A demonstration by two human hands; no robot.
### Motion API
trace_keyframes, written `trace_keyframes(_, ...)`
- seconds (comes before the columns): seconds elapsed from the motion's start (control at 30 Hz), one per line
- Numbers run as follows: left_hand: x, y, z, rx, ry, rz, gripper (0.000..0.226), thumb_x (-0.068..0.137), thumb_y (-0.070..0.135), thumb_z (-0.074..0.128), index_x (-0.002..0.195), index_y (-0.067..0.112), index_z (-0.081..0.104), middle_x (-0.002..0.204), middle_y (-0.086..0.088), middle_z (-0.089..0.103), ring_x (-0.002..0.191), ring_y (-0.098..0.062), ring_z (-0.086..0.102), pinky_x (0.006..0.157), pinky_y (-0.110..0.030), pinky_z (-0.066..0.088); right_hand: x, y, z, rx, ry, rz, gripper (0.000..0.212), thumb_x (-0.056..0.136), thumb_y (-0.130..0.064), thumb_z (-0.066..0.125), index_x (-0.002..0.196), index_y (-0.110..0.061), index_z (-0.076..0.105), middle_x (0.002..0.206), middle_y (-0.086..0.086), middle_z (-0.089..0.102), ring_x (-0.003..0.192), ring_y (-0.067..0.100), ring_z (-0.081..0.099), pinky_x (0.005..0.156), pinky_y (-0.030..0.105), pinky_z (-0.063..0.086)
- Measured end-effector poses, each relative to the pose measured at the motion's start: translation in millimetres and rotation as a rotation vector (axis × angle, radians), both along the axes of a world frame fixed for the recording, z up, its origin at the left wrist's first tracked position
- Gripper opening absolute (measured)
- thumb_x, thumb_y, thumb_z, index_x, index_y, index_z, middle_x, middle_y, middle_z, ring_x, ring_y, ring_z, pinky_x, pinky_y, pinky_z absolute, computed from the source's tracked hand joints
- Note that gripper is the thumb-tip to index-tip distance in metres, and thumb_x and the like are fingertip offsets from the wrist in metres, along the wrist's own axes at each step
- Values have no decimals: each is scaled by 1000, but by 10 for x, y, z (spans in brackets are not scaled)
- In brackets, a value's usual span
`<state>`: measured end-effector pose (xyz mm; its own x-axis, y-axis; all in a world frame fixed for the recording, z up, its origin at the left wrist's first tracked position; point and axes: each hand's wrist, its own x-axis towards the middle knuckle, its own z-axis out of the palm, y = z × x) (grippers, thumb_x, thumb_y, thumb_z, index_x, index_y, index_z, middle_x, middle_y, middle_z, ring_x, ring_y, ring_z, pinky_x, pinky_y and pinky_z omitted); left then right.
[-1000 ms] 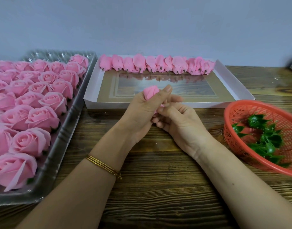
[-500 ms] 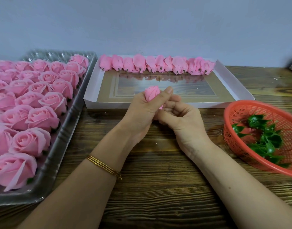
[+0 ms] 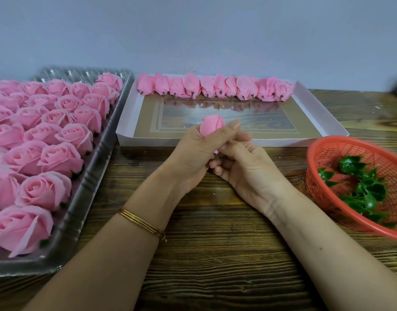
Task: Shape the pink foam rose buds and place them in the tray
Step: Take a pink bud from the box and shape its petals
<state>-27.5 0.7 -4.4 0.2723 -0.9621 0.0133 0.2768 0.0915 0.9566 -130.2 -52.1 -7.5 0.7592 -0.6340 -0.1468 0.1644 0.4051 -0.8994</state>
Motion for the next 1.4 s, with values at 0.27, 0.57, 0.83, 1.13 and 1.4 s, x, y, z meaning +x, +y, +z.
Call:
trace_keyframes(0.27,-76,-27,-47,-50,-188,311,21,90,17,68,69,15,68,63,3,69,57,-6,62,50,-18,47,-42,-13,40,108,-16,-121,22,89,-9,43,85,-8,64,67,4,59,63,14,55,61,22,50)
trace_keyframes(0.57,-112,-37,-111,-115,-626,357,28,88,15,70,64,25,61,58,14,60,58,1,54,54,-16,40,-63,-32,26,-3,46,-218,37,69,-34,75,94,-12,60,84,4,66,79,14,60,67,25,48)
trace_keyframes(0.83,-107,-27,-112,-41,-750,363,8,83,14,72,78,9,70,70,-1,68,71,-15,64,62,-29,49,-62,-18,25,-50,59,-202,34,75,-29,71,101,-10,62,88,8,67,87,19,61,68,25,46)
trace_keyframes(1.13,-119,-21,-121,-60,-800,415,10,82,15,73,75,10,68,65,3,65,65,-8,60,57,-23,45,-53,-14,24,-43,58,-193,39,72,-30,71,103,-7,64,89,11,68,88,21,61,72,27,47)
trace_keyframes(1.4,-123,-25,-121,-62,-817,417,32,82,17,72,60,31,53,55,17,56,57,1,52,52,-11,35,-62,-25,1,-72,64,-183,36,74,-31,72,100,-6,66,87,9,70,87,20,64,74,28,49)
